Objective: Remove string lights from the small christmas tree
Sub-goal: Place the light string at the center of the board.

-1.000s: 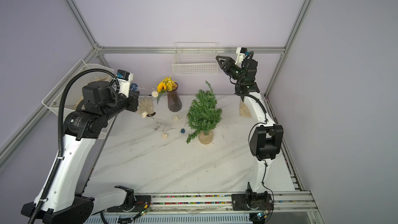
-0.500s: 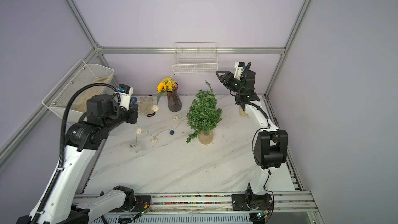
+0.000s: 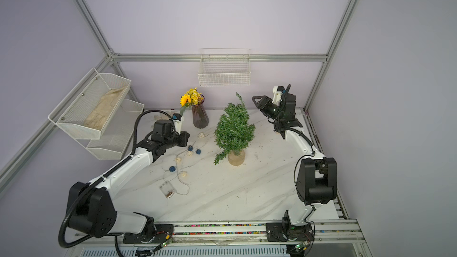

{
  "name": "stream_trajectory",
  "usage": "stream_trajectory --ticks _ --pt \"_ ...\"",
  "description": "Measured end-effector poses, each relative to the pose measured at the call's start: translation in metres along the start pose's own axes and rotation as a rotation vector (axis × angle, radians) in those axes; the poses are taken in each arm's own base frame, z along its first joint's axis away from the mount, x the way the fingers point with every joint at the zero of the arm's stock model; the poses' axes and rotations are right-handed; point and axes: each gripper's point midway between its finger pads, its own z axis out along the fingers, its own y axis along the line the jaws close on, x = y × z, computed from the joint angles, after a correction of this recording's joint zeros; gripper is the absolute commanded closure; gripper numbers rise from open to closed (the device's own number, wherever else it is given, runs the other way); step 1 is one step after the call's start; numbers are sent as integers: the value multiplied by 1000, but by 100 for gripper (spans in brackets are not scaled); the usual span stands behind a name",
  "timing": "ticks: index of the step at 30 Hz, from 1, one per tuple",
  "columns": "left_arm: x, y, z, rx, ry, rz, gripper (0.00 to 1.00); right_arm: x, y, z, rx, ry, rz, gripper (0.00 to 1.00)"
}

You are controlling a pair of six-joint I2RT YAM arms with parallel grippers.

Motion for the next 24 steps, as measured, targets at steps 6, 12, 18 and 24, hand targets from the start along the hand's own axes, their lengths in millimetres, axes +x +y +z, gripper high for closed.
stream_trajectory --ticks 6,12,18,24 --pt "42 -21 63 64 99 36 66 2 -14 -5 26 4 13 43" --pt "85 -31 103 93 192 94 54 0 -16 -9 27 3 7 43" --pt "81 -30 131 74 186 120 54 6 -18 -13 29 21 12 43" --pt "55 -34 132 66 114 140 64 3 -22 -16 38 19 12 43"
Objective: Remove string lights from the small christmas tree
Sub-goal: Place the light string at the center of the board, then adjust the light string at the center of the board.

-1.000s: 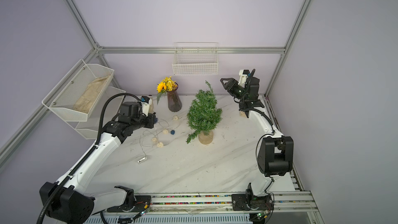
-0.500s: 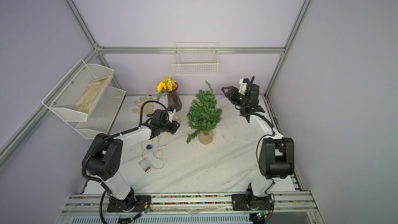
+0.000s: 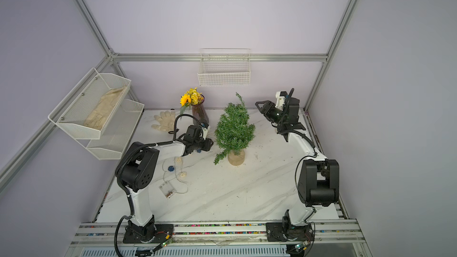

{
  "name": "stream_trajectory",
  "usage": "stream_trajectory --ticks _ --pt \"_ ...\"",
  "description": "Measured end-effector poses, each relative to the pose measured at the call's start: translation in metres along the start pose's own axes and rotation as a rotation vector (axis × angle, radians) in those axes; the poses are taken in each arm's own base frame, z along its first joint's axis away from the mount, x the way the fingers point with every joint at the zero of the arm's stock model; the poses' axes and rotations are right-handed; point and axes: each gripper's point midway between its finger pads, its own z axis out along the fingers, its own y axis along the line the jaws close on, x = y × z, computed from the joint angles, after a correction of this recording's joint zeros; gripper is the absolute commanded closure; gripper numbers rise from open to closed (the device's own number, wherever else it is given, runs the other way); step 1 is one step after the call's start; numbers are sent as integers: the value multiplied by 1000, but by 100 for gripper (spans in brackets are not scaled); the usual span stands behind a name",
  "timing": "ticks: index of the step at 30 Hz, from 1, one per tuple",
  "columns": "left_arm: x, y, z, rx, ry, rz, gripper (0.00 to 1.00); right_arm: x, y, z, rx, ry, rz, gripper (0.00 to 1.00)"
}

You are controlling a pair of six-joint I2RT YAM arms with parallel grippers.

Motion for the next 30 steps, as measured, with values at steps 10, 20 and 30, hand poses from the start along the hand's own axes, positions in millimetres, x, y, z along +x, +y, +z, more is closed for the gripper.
stream_trajectory --ticks 10,20,30 --pt "-48 -13 -58 10 -112 53 54 6 -8 -2 6 24 18 43" --pt "-27 10 1 -78 12 139 44 11 -5 -2 -14 51 23 43" --pt "-3 21 25 -113 127 137 100 6 4 -11 -21 38 12 45"
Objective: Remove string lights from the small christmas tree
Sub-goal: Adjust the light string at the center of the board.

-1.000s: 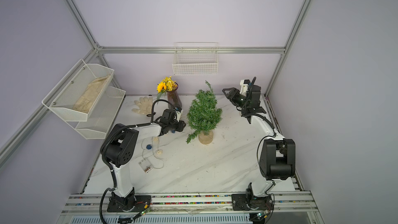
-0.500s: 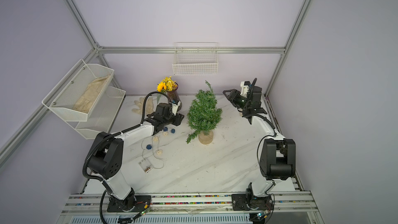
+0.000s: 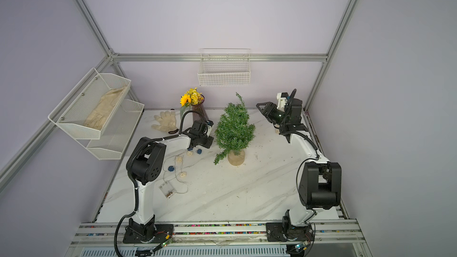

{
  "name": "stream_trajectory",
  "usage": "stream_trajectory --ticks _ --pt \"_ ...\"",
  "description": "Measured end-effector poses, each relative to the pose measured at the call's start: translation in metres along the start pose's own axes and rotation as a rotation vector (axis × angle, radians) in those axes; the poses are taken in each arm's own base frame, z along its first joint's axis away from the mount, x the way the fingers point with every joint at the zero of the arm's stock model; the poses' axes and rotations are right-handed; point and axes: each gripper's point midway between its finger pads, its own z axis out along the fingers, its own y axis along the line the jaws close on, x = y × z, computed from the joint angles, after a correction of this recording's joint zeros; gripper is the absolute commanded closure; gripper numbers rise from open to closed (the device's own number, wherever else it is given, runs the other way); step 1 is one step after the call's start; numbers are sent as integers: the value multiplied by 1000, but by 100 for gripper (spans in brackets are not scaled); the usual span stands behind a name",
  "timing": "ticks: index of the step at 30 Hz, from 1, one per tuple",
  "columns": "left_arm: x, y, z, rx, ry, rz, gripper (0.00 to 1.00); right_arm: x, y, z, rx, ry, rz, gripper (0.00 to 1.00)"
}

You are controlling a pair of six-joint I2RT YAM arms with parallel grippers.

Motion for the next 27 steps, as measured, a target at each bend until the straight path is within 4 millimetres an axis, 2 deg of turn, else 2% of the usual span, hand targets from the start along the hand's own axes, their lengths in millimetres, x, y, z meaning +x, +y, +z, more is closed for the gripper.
stream_trajectory --ticks 2,4,7,9,11,13,15,18,20,23,27 --pt "-7 4 -14 -26 -12 -3 100 0 0 0 0 1 0 46" --pt "-24 9 -38 -53 -56 -5 100 2 -2 0 1 6 4 46" --pt "-55 17 -104 -100 -156 -12 100 7 -8 0 11 15 13 46" --pt "-75 21 -158 -128 -239 -22 100 11 -13 0 19 22 22 46" --pt "-87 25 -209 -153 -321 -33 100 15 -18 0 27 28 31 46" --pt "-85 28 -251 -171 -373 -40 100 17 -20 1 30 32 35 46" --pt "-73 30 -285 -186 -404 -45 100 17 -20 1 30 33 36 46" --pt "-47 33 -312 -207 -412 -51 100 17 -20 1 30 32 39 46" --pt "-28 36 -320 -220 -396 -56 100 17 -20 1 29 31 42 46" --pt "3 37 -322 -224 -338 -81 100 16 -19 1 26 29 49 46" --pt "37 35 -316 -213 -228 -152 100 15 -18 1 21 23 61 47"
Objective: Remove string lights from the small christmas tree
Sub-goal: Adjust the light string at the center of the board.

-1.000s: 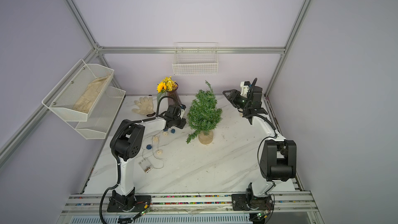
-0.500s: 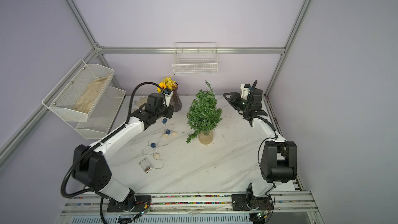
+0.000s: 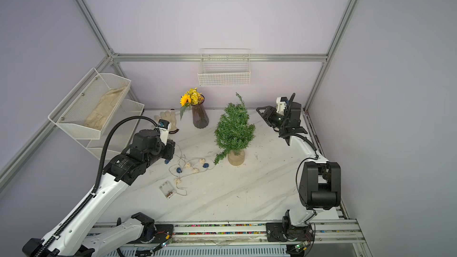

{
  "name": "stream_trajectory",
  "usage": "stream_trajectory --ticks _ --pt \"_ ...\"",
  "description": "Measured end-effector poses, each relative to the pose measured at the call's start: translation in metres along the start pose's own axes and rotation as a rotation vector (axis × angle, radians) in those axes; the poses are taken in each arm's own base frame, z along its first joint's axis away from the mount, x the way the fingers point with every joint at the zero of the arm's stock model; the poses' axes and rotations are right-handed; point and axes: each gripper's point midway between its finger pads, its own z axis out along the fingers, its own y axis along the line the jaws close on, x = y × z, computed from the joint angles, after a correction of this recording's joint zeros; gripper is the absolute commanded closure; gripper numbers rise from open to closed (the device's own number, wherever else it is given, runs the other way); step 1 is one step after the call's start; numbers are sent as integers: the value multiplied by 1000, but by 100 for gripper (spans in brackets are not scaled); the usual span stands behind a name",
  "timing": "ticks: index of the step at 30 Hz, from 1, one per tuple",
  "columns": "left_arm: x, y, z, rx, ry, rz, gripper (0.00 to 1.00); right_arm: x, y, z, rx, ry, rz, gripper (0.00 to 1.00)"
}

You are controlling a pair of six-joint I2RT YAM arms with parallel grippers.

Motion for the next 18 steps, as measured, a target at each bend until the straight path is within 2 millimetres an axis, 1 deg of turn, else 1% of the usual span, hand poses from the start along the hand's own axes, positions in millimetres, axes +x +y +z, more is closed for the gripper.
stream_trajectory --ticks 2,5,6,8,9,12,14,15,16,17,18 --pt "16 1 3 -6 53 -35 98 1 -1 0 -1 -1 5 47" --pt "46 0 16 -12 140 -83 88 4 -7 2 6 6 22 47" --pt "55 -1 21 -11 167 -90 81 6 -9 2 10 9 29 47" --pt "78 -5 35 -8 241 -115 56 9 -14 3 19 17 37 46" --pt "88 -7 41 -9 281 -120 47 12 -18 3 27 22 40 46" --pt "106 -8 57 -30 366 -118 28 17 -27 2 57 32 39 42" --pt "114 -4 61 -66 406 -111 22 20 -37 1 95 30 37 39" --pt "119 0 62 -89 423 -101 17 20 -43 -2 125 23 38 37" --pt "121 3 61 -108 431 -95 9 20 -48 -4 151 14 39 35" --pt "122 7 60 -129 434 -88 6 18 -54 -8 187 -1 39 32" --pt "120 11 58 -150 425 -83 3 16 -60 -13 225 -21 37 10"
